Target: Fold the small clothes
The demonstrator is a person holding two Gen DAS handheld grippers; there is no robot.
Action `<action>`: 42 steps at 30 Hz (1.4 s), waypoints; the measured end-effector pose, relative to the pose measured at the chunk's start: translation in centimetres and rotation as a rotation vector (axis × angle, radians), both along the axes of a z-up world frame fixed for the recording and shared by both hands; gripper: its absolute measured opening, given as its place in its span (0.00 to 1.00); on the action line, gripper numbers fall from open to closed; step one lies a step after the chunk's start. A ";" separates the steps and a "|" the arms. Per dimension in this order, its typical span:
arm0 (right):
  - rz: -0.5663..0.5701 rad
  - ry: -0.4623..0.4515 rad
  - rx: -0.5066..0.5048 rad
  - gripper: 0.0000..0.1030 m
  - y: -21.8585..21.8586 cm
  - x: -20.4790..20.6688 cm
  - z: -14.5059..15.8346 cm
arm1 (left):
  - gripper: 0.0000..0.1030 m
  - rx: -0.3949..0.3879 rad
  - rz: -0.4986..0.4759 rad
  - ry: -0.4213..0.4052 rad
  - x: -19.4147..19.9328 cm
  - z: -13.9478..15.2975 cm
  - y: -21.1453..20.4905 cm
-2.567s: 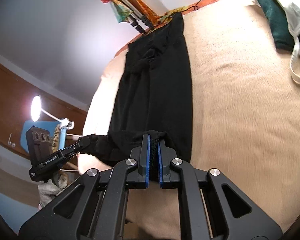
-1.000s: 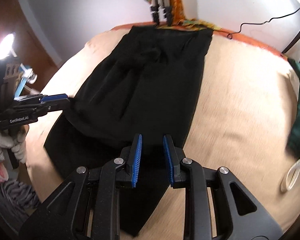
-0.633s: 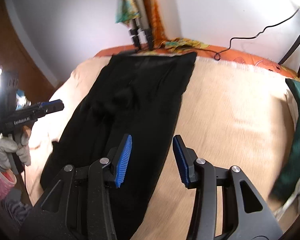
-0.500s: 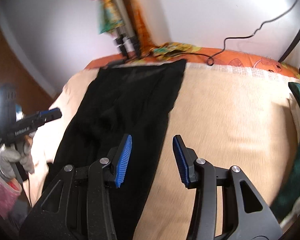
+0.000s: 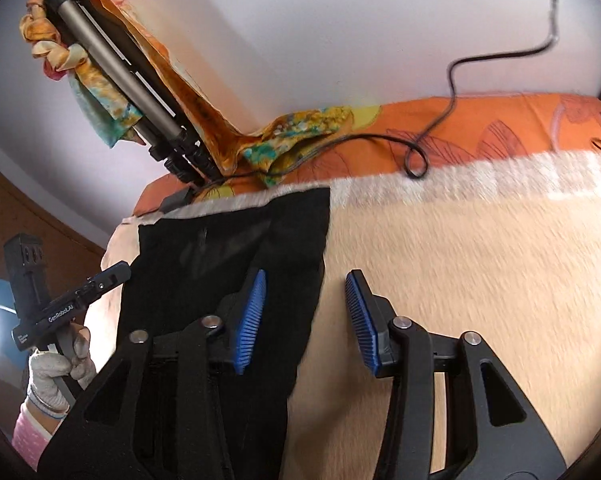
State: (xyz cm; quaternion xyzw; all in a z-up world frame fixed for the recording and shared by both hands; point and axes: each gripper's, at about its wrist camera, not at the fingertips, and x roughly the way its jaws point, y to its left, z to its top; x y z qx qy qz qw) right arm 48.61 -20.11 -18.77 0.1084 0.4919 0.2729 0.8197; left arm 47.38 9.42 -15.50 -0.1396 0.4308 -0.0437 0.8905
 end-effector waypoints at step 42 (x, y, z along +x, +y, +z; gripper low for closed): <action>0.101 -0.192 -0.059 0.05 1.0 -4.5 7.2 | 0.01 0.038 -0.136 -0.165 -4.8 6.8 -2.5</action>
